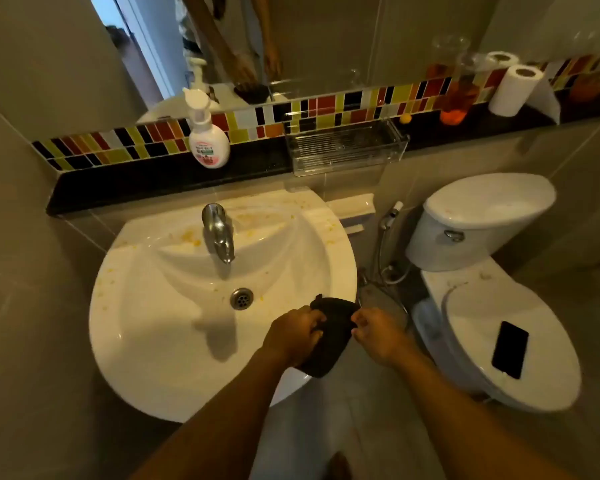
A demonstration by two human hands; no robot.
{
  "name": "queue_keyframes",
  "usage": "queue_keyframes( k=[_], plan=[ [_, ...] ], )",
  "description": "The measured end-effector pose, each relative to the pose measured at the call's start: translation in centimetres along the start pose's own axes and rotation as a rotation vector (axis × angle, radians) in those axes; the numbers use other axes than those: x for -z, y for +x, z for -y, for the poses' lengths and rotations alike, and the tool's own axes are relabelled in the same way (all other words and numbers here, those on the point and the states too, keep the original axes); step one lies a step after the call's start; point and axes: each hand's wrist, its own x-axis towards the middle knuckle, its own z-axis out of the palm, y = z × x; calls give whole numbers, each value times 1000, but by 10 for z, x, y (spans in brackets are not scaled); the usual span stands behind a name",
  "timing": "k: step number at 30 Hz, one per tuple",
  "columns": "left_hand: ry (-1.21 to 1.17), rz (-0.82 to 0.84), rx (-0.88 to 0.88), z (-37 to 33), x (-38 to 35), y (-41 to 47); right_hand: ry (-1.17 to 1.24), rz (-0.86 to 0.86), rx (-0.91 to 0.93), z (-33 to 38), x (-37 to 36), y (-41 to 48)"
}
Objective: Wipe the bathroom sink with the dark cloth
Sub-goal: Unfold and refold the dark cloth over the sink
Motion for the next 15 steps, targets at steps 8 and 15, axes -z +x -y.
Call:
queue_keyframes(
  k=[8, 15],
  plan=[
    [26, -22, 9, 1, -12, 30, 51, 65, -50, -11, -9, 29],
    [25, 10, 27, 2, -12, 38, 15, 57, -21, -16, -8, 33]
  ],
)
